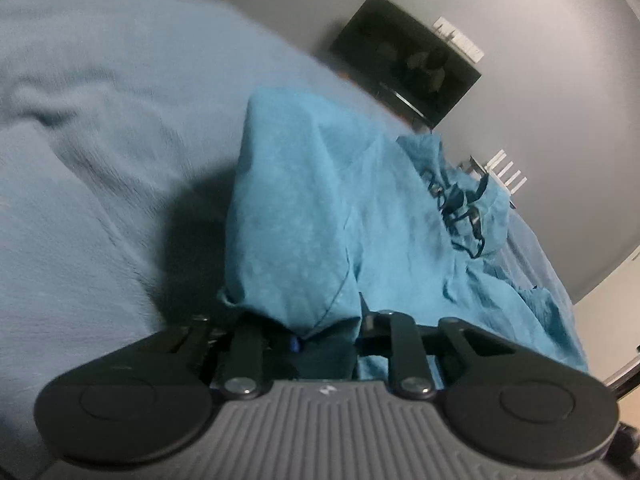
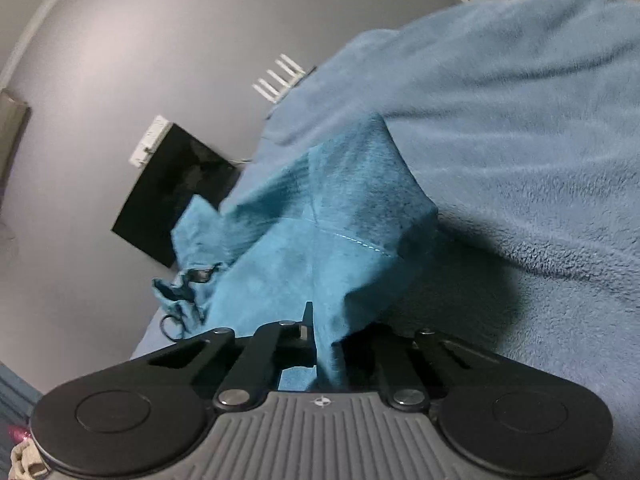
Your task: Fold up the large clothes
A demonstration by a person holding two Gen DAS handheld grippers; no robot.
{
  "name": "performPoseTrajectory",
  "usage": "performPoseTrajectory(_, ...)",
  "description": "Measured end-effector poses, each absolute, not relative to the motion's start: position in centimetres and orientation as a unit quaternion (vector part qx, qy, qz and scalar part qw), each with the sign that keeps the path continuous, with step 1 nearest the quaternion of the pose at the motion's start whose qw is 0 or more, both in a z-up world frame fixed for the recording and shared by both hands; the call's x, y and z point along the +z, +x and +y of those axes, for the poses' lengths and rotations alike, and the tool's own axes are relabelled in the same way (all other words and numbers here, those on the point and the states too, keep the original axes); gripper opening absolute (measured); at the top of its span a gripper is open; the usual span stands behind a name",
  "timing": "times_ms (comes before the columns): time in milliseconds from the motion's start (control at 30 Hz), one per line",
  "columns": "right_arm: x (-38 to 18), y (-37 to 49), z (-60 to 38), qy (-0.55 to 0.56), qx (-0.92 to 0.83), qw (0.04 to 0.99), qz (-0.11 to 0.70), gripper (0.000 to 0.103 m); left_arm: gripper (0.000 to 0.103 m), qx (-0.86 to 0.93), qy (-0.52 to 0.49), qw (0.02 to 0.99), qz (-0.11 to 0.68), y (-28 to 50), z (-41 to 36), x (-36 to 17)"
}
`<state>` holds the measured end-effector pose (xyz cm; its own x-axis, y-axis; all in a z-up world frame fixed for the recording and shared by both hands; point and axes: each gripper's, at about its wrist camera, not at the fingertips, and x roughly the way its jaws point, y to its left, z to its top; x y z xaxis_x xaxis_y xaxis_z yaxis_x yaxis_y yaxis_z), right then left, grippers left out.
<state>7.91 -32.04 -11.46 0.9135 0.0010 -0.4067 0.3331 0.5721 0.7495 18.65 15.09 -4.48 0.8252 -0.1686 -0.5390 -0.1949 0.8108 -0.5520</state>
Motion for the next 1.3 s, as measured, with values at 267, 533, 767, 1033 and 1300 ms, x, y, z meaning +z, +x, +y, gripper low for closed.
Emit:
performPoseTrajectory(267, -7.3, 1.3, -32.5, 0.474, -0.074, 0.855, 0.198, 0.006, 0.017, 0.020, -0.297, 0.900, 0.319, 12.7, 16.3, -1.4)
performPoseTrajectory(533, -3.0, -6.8, -32.8, 0.430, -0.069, 0.866, 0.246, 0.016, 0.035, 0.028, -0.265, 0.895, 0.357, 5.8, 17.3, 1.6)
performPoseTrajectory(767, -0.6, -9.3, -36.1, 0.433, -0.209, 0.855, 0.195, 0.088, 0.088, 0.150, -0.254, 0.903, 0.311, 2.5, 19.2, 3.7)
performPoseTrajectory(1033, 2.2, -3.9, -29.3, 0.223, -0.053, 0.947, 0.224, 0.087, 0.089, 0.043, -0.156, 0.942, 0.293, 5.0, 14.0, 4.3)
performPoseTrajectory(1300, -1.5, 2.9, -20.5, 0.031, 0.078, 0.907, 0.412, 0.087, 0.090, -0.039, -0.012, 0.903, 0.427, 11.0, 6.4, -0.3)
